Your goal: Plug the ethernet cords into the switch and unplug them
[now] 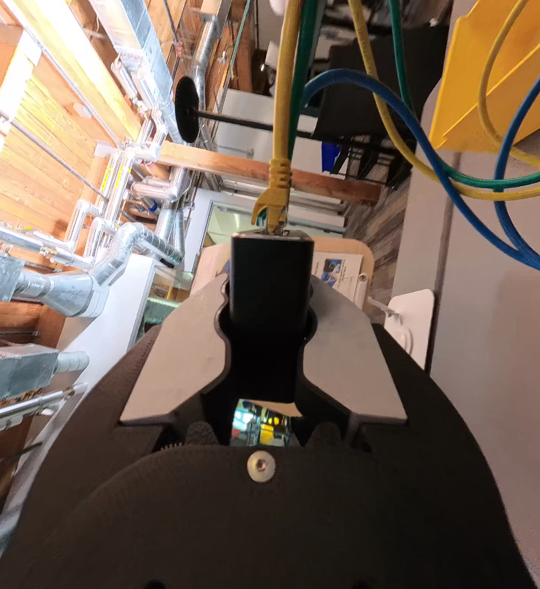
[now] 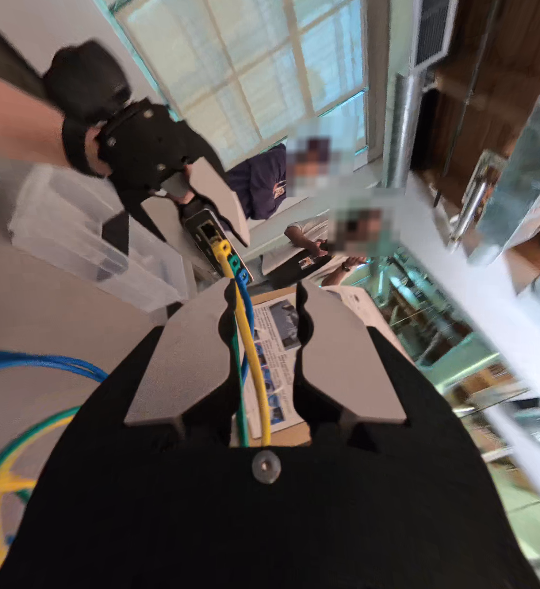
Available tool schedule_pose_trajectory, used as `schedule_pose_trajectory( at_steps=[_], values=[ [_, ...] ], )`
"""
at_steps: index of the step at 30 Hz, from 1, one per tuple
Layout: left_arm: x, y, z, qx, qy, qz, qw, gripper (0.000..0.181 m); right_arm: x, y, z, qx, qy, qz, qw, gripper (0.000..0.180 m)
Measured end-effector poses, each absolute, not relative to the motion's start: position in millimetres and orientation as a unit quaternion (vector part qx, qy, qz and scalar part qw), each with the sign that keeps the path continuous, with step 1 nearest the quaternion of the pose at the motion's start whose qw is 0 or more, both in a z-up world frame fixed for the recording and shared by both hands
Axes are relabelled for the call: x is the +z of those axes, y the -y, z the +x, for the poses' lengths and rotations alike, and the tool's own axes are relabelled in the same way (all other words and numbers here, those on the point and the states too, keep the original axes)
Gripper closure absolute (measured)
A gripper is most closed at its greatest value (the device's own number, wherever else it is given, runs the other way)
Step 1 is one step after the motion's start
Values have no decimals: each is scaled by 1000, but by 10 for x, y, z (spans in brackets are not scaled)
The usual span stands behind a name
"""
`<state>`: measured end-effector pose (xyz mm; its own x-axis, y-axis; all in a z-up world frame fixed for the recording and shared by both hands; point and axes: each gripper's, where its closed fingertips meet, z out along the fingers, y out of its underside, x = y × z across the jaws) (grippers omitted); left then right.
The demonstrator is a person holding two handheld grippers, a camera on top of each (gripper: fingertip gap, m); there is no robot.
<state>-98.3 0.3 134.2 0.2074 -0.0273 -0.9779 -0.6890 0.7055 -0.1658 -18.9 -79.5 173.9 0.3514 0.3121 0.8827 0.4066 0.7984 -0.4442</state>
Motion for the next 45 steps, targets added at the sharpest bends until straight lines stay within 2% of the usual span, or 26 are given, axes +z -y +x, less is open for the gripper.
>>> schedule_pose_trajectory(
  at_steps=[4,10,14,18,20,22,24,26,29,31,35,37,39,42,45],
  values=[
    [1117,109,-820,208,-620,-280,703,141,1374,785,-551,-127,646,-316,682,147],
    [952,90,-779,201,-633,-280,693,141,1089,624,-689,-169,677,-354,623,153],
    [931,102,-786,197,-635,-271,696,141,1079,660,-716,-145,679,-362,622,153],
    [955,169,-772,183,-633,-263,705,141,1204,815,-606,-23,659,-406,633,148],
    [979,219,-769,171,-633,-262,709,142,1424,906,-471,102,616,-420,658,140],
    [1002,269,-775,166,-634,-254,711,141,1556,974,-339,254,577,-442,638,133],
    [1005,308,-777,164,-638,-248,711,141,1554,963,-225,328,565,-450,609,125],
    [983,336,-774,159,-646,-241,707,141,1598,1005,-104,365,565,-407,618,126],
    [1000,415,-770,134,-649,-230,712,141,1798,887,117,396,507,-384,662,139],
    [1050,520,-754,95,-649,-228,719,141,1720,588,157,341,480,-434,682,144],
    [1168,725,-753,17,-646,-219,731,141,1286,475,-328,150,587,-397,690,126],
    [1193,776,-761,-13,-645,-220,732,141,1191,551,-597,86,620,-353,696,126],
    [1196,818,-758,-42,-647,-222,728,141,1151,634,-793,65,633,-327,699,129],
    [1203,895,-759,-83,-652,-220,721,141,1149,736,-907,61,638,-296,708,146],
    [1148,893,-753,-123,-663,-244,697,141,1118,770,-888,59,656,-302,689,148]
  ],
)
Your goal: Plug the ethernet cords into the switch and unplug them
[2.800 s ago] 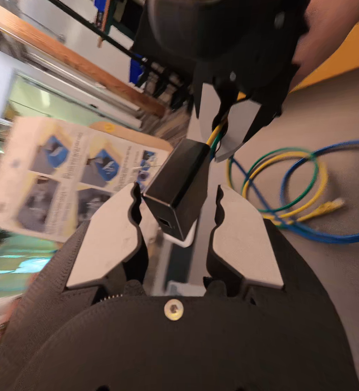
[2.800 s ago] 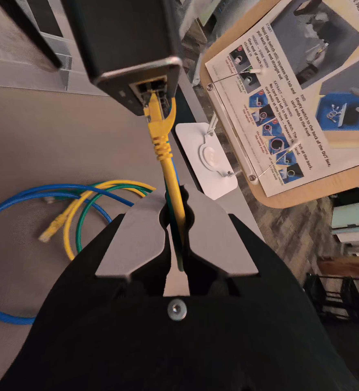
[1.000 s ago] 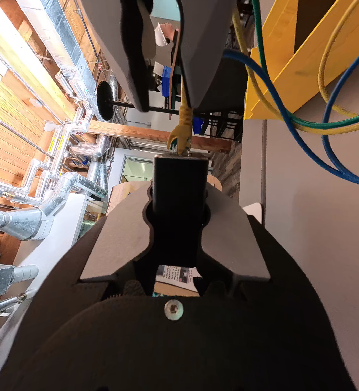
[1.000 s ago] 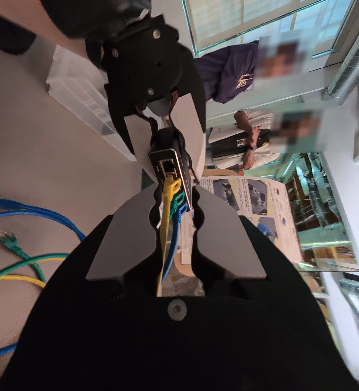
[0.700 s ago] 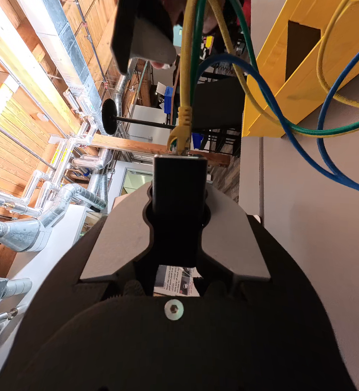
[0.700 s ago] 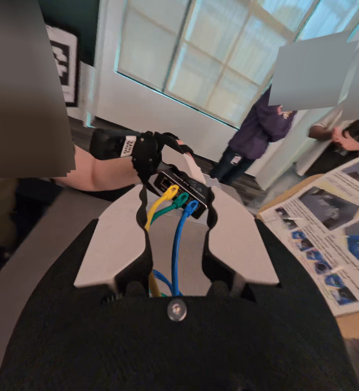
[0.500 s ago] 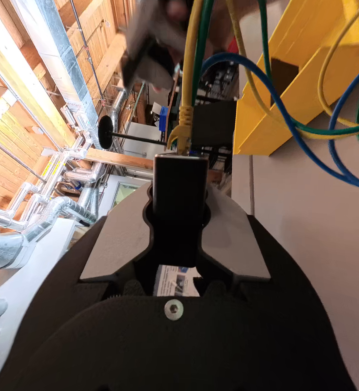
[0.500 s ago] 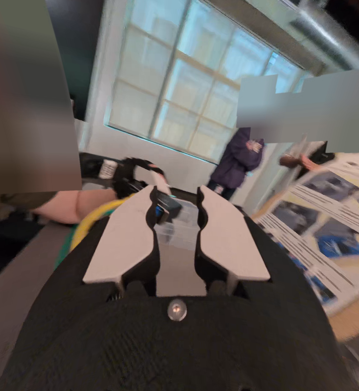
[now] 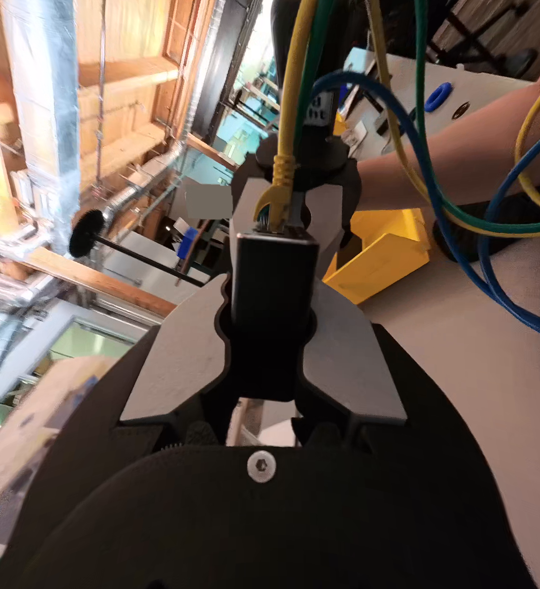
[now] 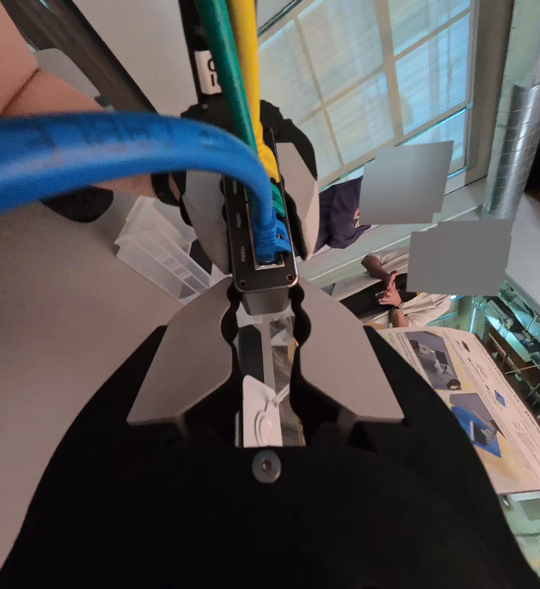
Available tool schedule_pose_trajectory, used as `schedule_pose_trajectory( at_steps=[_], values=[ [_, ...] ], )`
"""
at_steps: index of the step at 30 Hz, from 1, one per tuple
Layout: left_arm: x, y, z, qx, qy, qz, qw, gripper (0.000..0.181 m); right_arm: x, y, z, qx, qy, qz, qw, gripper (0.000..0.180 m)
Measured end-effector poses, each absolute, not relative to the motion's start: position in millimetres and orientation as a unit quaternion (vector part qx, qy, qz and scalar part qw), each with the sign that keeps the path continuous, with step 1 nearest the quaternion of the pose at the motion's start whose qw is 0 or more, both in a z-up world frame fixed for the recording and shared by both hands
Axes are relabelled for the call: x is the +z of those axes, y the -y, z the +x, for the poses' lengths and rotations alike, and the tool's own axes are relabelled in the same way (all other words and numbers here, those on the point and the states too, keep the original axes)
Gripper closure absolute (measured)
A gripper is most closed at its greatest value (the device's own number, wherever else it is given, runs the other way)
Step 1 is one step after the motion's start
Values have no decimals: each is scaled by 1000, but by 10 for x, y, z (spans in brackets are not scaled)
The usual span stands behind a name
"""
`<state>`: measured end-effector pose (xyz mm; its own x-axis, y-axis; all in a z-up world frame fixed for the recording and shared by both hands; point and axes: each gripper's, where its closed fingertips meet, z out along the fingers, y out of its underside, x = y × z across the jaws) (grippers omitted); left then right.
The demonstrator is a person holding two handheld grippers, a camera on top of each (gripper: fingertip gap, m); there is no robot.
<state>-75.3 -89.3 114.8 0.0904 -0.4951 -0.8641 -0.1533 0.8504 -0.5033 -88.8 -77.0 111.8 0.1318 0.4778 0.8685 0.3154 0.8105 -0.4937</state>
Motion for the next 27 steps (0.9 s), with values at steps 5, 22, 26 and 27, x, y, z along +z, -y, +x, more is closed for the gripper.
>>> schedule_pose_trajectory(
  at_steps=[5,22,26,27],
  values=[
    [1106,743,-790,-130,-657,-299,680,139,1114,619,-748,-9,659,-334,674,148],
    [952,626,-820,-45,-679,-316,662,148,918,475,-689,9,673,-400,622,147],
    [895,564,-781,-12,-681,-314,661,145,875,456,-701,-7,680,-400,615,147],
    [894,562,-776,-7,-681,-311,663,145,876,453,-695,-7,679,-399,616,147]
  ],
)
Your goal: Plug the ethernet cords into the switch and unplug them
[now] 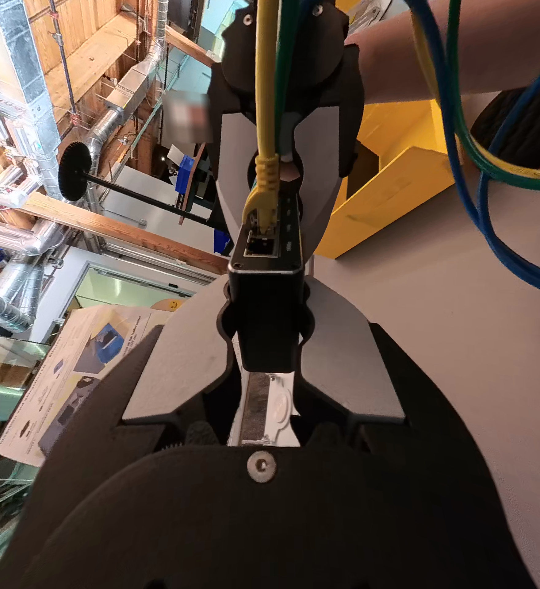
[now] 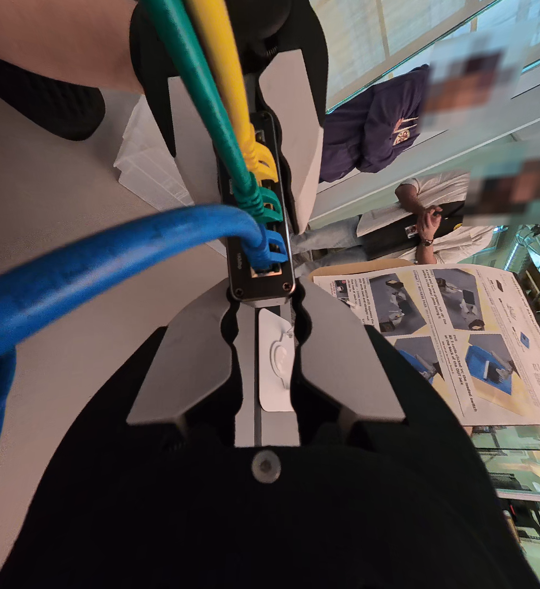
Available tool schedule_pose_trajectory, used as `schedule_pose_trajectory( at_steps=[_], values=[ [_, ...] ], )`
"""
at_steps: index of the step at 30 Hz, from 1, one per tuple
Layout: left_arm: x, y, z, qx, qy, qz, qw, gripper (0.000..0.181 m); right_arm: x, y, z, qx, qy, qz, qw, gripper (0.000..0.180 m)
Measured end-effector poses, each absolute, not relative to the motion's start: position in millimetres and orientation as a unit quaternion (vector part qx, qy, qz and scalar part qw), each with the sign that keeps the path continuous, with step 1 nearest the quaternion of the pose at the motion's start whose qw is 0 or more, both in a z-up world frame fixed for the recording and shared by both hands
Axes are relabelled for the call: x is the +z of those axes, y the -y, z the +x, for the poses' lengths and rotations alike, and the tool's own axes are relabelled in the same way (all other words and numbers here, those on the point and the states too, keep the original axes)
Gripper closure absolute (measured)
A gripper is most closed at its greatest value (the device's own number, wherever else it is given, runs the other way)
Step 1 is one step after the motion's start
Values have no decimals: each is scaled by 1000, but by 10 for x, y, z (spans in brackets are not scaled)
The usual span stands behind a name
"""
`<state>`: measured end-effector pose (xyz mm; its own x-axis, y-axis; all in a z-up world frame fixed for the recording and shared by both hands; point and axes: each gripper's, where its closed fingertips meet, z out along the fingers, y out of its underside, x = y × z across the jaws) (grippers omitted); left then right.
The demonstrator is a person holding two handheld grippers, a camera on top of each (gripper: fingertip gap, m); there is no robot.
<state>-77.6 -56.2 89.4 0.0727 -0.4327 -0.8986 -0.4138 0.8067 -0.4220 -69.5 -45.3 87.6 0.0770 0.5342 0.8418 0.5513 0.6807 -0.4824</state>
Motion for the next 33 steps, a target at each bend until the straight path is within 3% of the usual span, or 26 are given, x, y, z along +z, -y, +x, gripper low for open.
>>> schedule_pose_trajectory(
  at_steps=[10,19,33],
  values=[
    [746,359,-718,71,-682,-326,651,145,761,314,-604,-35,687,-399,606,147],
    [855,280,-758,153,-658,-320,664,145,860,145,-503,13,636,-390,666,139],
    [812,446,-809,47,-692,-341,634,145,759,321,-611,-45,685,-357,634,153]
  ],
)
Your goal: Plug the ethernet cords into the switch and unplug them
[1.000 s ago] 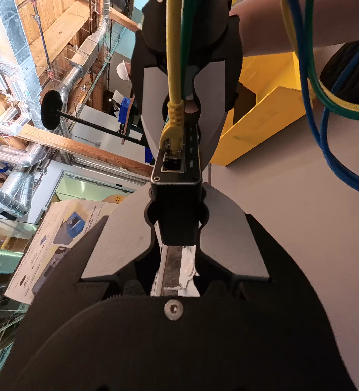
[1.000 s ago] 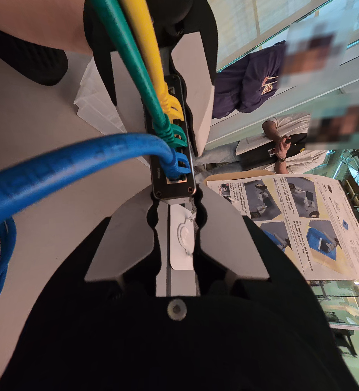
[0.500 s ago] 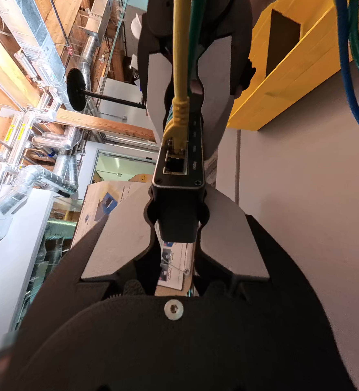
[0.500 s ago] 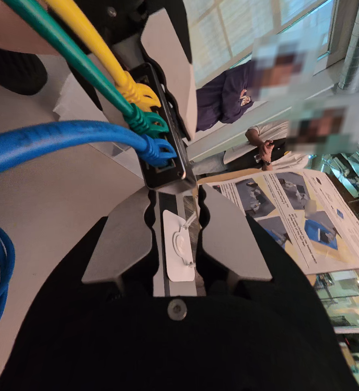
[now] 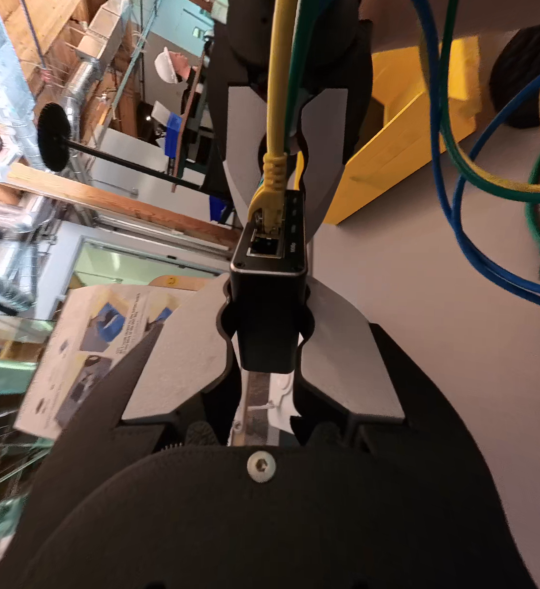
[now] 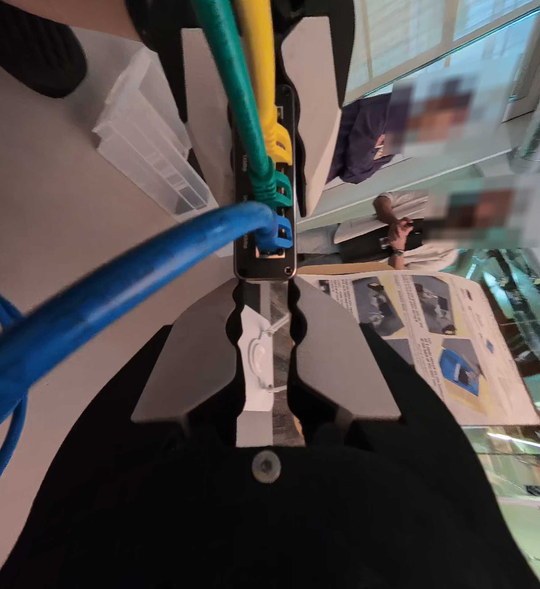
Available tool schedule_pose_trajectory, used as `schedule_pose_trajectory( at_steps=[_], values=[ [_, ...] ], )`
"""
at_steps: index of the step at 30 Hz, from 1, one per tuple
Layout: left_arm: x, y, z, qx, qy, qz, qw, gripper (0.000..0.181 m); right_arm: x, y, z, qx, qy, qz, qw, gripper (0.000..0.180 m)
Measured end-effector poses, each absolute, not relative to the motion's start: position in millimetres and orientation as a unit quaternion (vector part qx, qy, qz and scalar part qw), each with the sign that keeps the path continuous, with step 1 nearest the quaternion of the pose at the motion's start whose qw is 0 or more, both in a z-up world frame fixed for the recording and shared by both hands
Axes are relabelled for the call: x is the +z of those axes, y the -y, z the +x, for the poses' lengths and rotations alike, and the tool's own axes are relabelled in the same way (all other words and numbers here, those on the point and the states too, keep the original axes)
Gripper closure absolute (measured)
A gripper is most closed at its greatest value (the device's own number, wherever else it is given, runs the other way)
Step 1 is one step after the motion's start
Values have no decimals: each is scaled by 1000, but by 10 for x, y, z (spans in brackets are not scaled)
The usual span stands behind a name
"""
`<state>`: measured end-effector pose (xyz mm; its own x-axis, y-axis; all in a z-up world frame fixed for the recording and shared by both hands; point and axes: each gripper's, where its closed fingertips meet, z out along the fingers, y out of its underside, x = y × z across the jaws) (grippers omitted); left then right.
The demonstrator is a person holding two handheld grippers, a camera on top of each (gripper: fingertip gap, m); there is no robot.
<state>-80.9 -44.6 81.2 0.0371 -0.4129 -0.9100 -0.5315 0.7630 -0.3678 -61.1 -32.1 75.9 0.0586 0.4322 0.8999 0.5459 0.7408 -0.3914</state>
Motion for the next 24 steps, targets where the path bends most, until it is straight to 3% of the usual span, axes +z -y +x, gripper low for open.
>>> schedule_pose_trajectory(
  at_steps=[2,3,6,9,10,13,16,18,19,24],
  values=[
    [784,488,-814,24,-703,-340,624,145,722,375,-604,-23,698,-368,614,155],
    [784,488,-819,24,-704,-338,624,145,710,394,-576,-8,704,-377,602,179],
    [741,480,-826,19,-709,-347,613,144,854,498,-508,76,686,-377,618,180],
    [768,447,-763,14,-696,-352,626,145,880,447,-404,46,675,-389,625,180],
    [777,418,-761,12,-690,-361,627,145,865,428,-377,31,674,-395,623,176],
    [860,335,-800,3,-665,-373,647,145,843,445,-411,38,675,-409,613,140],
    [853,370,-801,-45,-667,-389,633,145,914,463,-533,31,665,-389,637,130],
    [828,408,-767,-57,-672,-389,627,145,960,482,-630,26,659,-372,653,133],
    [822,418,-752,-56,-673,-387,628,145,935,496,-649,17,668,-367,647,146],
    [856,492,-727,-37,-674,-350,649,145,949,536,-625,27,677,-386,626,145]
  ],
)
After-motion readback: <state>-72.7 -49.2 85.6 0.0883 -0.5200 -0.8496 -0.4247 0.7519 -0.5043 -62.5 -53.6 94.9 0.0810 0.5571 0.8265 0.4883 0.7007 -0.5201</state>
